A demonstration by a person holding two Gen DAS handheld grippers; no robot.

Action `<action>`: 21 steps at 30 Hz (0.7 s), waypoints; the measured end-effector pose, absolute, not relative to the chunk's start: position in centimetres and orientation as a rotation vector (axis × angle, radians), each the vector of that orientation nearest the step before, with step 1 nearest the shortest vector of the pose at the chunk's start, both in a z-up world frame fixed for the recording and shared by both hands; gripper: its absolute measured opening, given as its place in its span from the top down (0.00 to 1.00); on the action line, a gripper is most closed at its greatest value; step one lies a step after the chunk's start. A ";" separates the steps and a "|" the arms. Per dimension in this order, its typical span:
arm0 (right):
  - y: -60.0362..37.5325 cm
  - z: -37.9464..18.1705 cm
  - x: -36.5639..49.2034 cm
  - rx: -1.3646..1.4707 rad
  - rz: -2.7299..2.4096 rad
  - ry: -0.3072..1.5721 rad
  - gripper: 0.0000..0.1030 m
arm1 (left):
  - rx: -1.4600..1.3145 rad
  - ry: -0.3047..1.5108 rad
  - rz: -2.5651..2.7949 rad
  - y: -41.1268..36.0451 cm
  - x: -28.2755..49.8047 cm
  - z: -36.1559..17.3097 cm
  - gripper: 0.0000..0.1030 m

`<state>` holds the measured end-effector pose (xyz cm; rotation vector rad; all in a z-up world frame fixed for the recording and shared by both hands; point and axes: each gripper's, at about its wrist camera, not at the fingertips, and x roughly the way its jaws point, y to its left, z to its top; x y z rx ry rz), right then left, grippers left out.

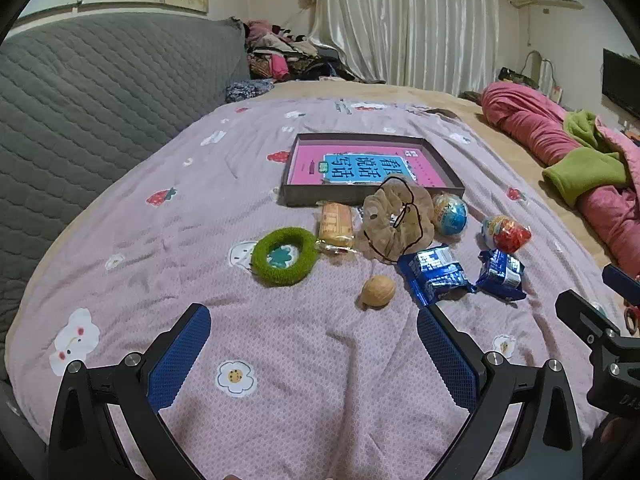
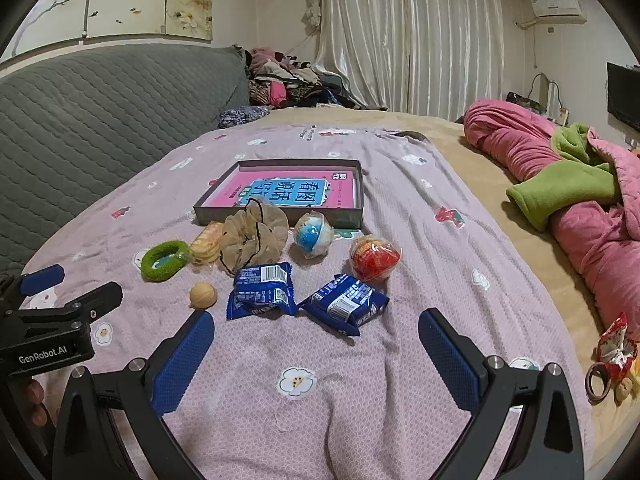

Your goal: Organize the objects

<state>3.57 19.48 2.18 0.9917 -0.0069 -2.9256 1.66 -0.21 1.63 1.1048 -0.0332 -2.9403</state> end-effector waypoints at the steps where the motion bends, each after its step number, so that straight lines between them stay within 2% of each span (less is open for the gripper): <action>1: 19.5 2.3 3.6 0.989 -2.929 -0.003 0.00 | 1.101 -0.033 -2.941 -0.2 1.7 1.7 0.00; 21: 21.1 1.8 2.6 1.047 -2.929 -0.030 0.00 | 1.177 -0.049 -2.987 0.5 0.3 -0.2 0.00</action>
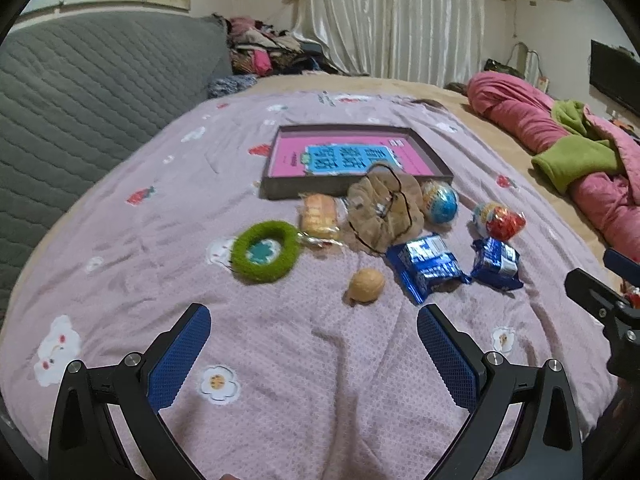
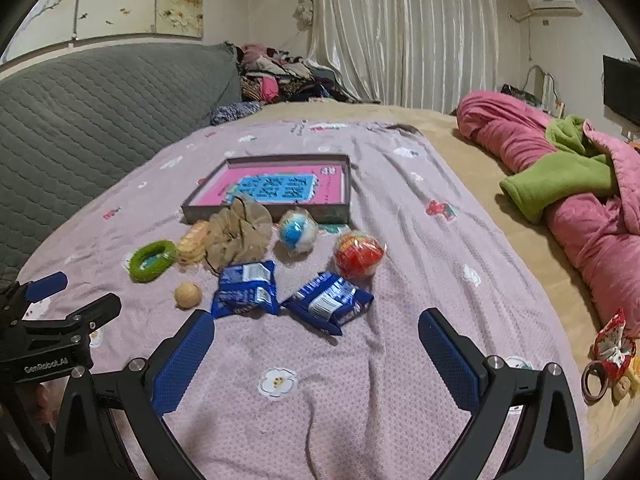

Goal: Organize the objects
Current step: 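Move both tools toward the walnut and blue snack packets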

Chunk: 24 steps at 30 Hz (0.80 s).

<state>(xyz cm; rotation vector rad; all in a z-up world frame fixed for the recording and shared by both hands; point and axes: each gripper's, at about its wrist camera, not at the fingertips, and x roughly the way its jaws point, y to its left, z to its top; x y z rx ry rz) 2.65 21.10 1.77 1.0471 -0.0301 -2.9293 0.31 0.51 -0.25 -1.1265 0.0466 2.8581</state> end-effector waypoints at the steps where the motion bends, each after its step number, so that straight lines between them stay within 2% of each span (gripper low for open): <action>1: 21.2 1.5 2.4 1.059 -2.931 -0.031 0.00 | -1.134 0.036 2.848 0.5 0.2 -0.5 0.00; 24: 22.2 -2.0 -1.9 1.165 -2.885 0.025 0.00 | -1.210 0.009 2.755 2.9 -5.4 -5.5 0.00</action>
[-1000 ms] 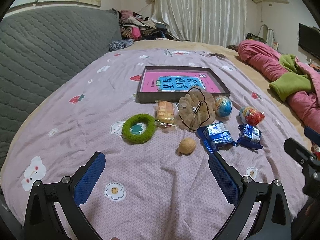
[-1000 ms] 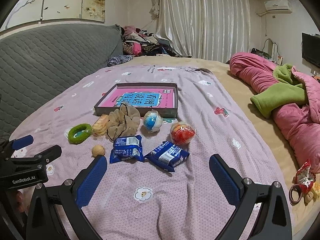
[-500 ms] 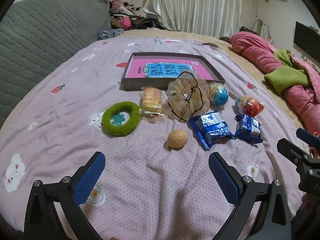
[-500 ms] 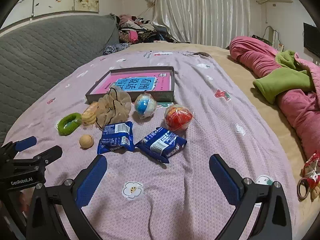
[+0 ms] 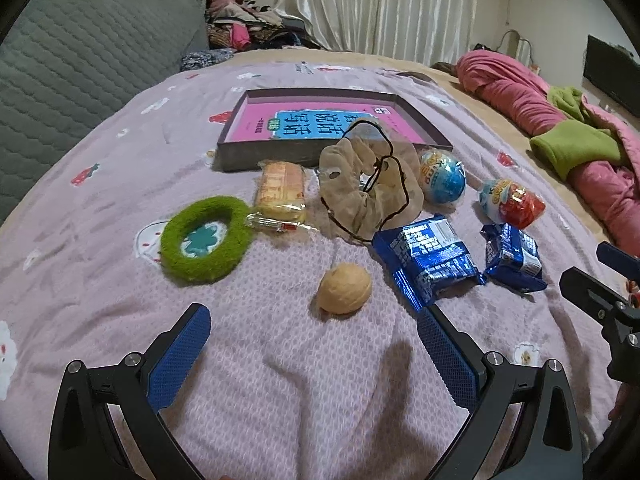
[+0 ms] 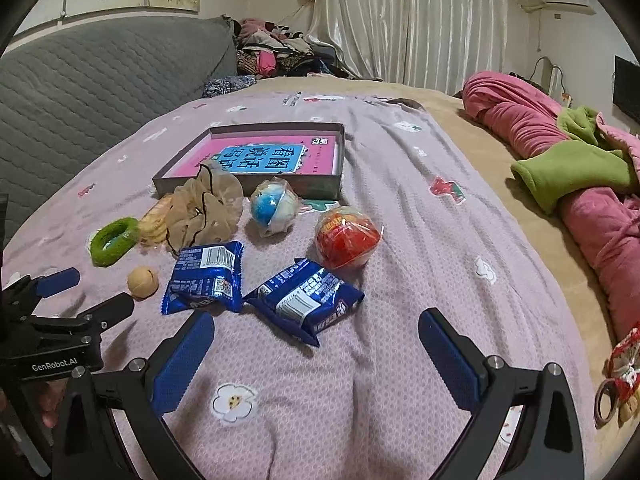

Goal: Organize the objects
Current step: 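Move both tools toward the walnut and blue snack packets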

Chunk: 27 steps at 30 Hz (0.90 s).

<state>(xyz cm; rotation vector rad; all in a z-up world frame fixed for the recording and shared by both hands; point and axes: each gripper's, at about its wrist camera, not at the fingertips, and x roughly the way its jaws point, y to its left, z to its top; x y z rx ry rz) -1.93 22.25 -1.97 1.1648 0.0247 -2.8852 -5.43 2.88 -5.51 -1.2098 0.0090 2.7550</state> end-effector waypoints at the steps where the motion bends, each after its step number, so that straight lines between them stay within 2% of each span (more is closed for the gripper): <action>1: 22.2 -2.2 -2.2 1.172 -2.883 0.027 0.00 | -1.214 0.008 2.752 2.9 -5.6 -5.7 0.00; 9: 22.7 -3.8 -3.8 1.224 -2.874 -0.039 0.00 | -1.227 -0.022 2.715 3.1 -6.9 -6.8 0.01; 11: 22.7 -4.0 -4.0 1.233 -2.871 -0.038 0.00 | -1.217 -0.036 2.709 3.1 -7.1 -6.9 0.01; 13: 22.7 -4.4 -4.3 1.244 -2.872 -0.035 0.00 | -1.213 -0.035 2.701 3.1 -7.2 -7.0 0.07; 21: 22.2 -5.4 -5.6 1.287 -2.870 0.013 0.00 | -1.221 -0.018 2.675 3.7 -8.0 -7.5 0.08; 23: 22.3 -5.8 -5.9 1.307 -2.862 0.015 0.00 | -1.224 -0.021 2.664 3.7 -8.1 -7.7 0.17; 25: 22.5 -6.1 -6.2 1.315 -2.861 0.007 0.00 | -1.240 -0.031 2.635 3.8 -8.5 -8.0 0.36; 27: 22.8 -6.3 -6.5 1.325 -2.852 -0.010 0.00 | -1.254 -0.042 2.617 3.8 -8.9 -8.3 0.37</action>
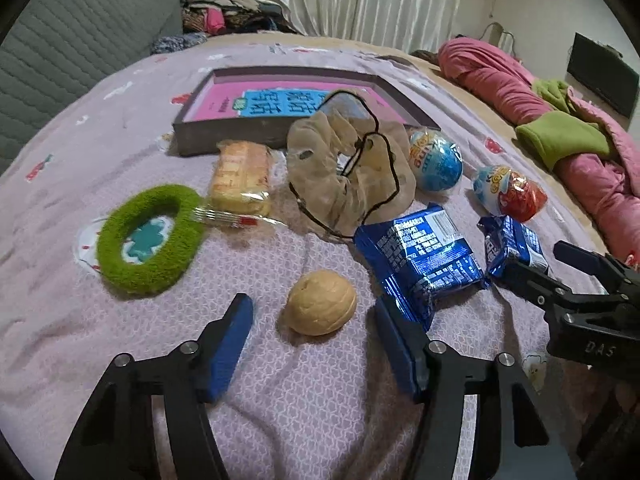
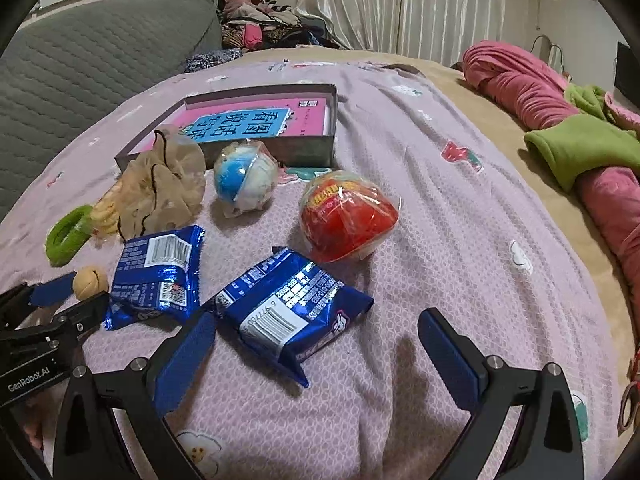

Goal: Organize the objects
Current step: 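Grasp the walnut with the left tool while the right tool grasps a blue snack packet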

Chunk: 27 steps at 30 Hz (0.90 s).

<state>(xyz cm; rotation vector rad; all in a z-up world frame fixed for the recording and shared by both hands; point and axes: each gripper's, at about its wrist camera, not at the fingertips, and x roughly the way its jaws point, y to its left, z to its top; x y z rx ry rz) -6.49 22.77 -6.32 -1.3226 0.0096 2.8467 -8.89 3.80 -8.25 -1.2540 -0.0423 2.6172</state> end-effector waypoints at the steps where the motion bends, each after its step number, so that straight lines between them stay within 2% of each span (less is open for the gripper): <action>1: 22.9 -6.4 -6.7 -1.330 2.849 0.023 0.00 | -1.251 -0.047 2.616 3.8 -9.0 -8.3 0.37; 5: 22.8 -6.8 -7.2 -1.358 2.862 0.032 0.03 | -1.247 -0.046 2.611 4.0 -9.3 -8.3 0.41; 9: 22.7 -6.9 -7.4 -1.363 2.882 0.035 0.11 | -1.236 -0.053 2.590 4.2 -9.2 -8.3 0.55; 14: 22.4 -7.1 -7.6 -1.380 2.902 0.017 0.16 | -1.224 -0.048 2.577 4.4 -9.0 -8.3 0.60; 22: 22.0 -7.1 -7.5 -1.377 2.931 -0.035 0.21 | -1.215 -0.057 2.565 4.2 -8.9 -8.4 0.63; 24: 22.0 -7.0 -7.4 -1.373 2.943 -0.041 0.26 | -1.215 -0.061 2.569 4.2 -9.0 -8.4 0.67; 27: 21.9 -6.8 -7.1 -1.369 2.964 -0.068 0.29 | -1.211 -0.070 2.568 4.0 -8.9 -8.4 0.67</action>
